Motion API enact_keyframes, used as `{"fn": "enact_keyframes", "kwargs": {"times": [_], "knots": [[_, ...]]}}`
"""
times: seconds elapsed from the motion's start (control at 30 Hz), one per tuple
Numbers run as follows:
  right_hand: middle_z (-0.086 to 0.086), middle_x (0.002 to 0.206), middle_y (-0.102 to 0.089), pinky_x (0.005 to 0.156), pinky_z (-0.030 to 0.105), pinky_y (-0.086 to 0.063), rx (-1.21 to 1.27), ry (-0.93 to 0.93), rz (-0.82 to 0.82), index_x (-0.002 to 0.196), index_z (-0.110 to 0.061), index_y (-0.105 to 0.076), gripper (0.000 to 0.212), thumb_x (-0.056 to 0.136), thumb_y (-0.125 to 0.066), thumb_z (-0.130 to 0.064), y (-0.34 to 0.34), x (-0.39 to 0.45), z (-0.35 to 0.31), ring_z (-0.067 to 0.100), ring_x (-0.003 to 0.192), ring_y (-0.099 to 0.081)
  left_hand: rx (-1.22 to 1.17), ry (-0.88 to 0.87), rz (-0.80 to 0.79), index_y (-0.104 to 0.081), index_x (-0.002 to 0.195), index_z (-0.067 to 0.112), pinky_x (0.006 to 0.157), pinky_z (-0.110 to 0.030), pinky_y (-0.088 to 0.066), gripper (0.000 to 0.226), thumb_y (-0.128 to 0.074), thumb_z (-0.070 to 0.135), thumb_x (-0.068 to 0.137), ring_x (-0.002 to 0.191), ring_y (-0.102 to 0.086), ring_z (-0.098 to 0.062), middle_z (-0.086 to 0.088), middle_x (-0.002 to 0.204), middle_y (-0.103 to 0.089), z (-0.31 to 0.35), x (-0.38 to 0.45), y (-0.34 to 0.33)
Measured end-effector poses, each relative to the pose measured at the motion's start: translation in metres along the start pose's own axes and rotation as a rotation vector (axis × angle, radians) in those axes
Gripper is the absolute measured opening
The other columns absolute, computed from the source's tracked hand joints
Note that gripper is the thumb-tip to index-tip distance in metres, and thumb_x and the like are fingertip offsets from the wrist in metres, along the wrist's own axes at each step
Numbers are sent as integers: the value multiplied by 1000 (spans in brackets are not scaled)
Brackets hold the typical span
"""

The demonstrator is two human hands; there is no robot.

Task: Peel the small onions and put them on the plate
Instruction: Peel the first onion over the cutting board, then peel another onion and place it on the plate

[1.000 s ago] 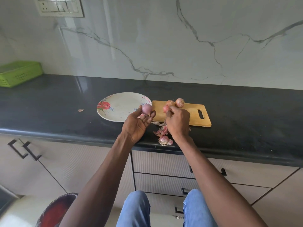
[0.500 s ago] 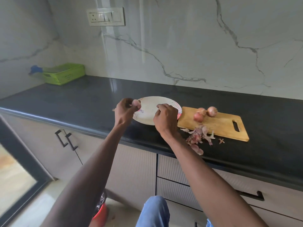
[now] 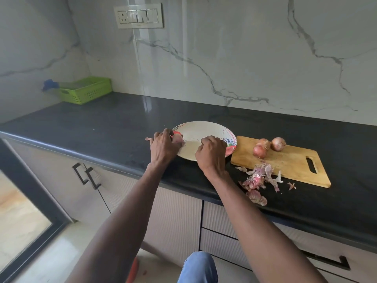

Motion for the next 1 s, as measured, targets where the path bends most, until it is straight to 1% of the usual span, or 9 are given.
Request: {"fn": "enact_keyframes", "kwargs": {"times": [0.23,0.33,0.47,0.63,0.7,0.77,0.8,0.9,1.0], "knots": [[19,95,-72,84,45,-46,28,-4,9,94,4,-73,15,83,-64,2,6,-2,0,37,88,-64,17,-24,6,-60,121,11,106,-45,-32,54,-76,46,83,121,-48,-30,-8,121,-67,0,-5,3],[19,99,-73,86,45,-48,92,-18,31,99,5,-74,20,82,-64,4,9,-4,-3,37,92,-65,-59,-63,74,-63,116,10,101,-42,-36,46,-71,46,88,117,-49,-29,-6,119,-67,3,-10,4],[18,107,-72,92,44,-53,241,-21,62,105,5,-73,26,83,-60,8,24,-7,-6,35,100,-66,-171,-125,175,-68,110,7,92,-38,-40,31,-65,35,97,110,-53,-29,-8,112,-70,13,-26,6],[12,103,-74,89,30,-54,396,-21,246,102,1,-75,22,88,-59,6,74,-7,12,25,98,-68,-435,-167,268,-68,99,10,82,-35,-48,16,-63,25,99,96,-56,-19,5,98,-65,48,-61,-4],[11,102,-74,85,23,-54,428,-53,281,102,0,-75,20,90,-60,5,96,-7,31,21,93,-69,-516,-219,210,-68,96,12,77,-37,-50,13,-63,24,99,88,-59,-18,8,92,-64,71,-72,-14],[9,103,-75,84,7,-46,414,-95,296,103,-1,-75,19,91,-61,4,114,-6,57,18,92,-70,-547,-298,125,-69,97,11,75,-40,-52,14,-63,24,98,85,-62,-20,5,90,-66,96,-76,-23],[7,103,-74,85,4,-44,404,-116,296,104,-2,-75,19,92,-61,3,122,-6,72,15,92,-70,-552,-331,62,-69,99,11,75,-40,-53,14,-64,23,98,85,-63,-20,4,91,-68,109,-78,-29],[2,103,-73,80,10,-52,392,-185,284,106,-3,-74,17,94,-62,1,144,-11,111,-2,85,-66,-559,-396,-147,-70,105,11,80,-42,-54,24,-63,33,98,89,-63,-16,0,98,-69,137,-82,-40],[4,104,-74,83,2,-43,321,-166,276,103,-4,-76,16,92,-65,-1,155,-29,138,1,92,-63,-500,-557,-314,-65,118,17,91,-38,-51,52,-66,57,85,106,-55,-15,0,115,-60,133,-89,-45]]}}
Point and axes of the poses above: each hand's wrist, its own x-axis towards the middle knuckle, its own y-axis out of the back of the hand, z = x × y, the point moved 1 cm from there along x, towards the middle knuckle
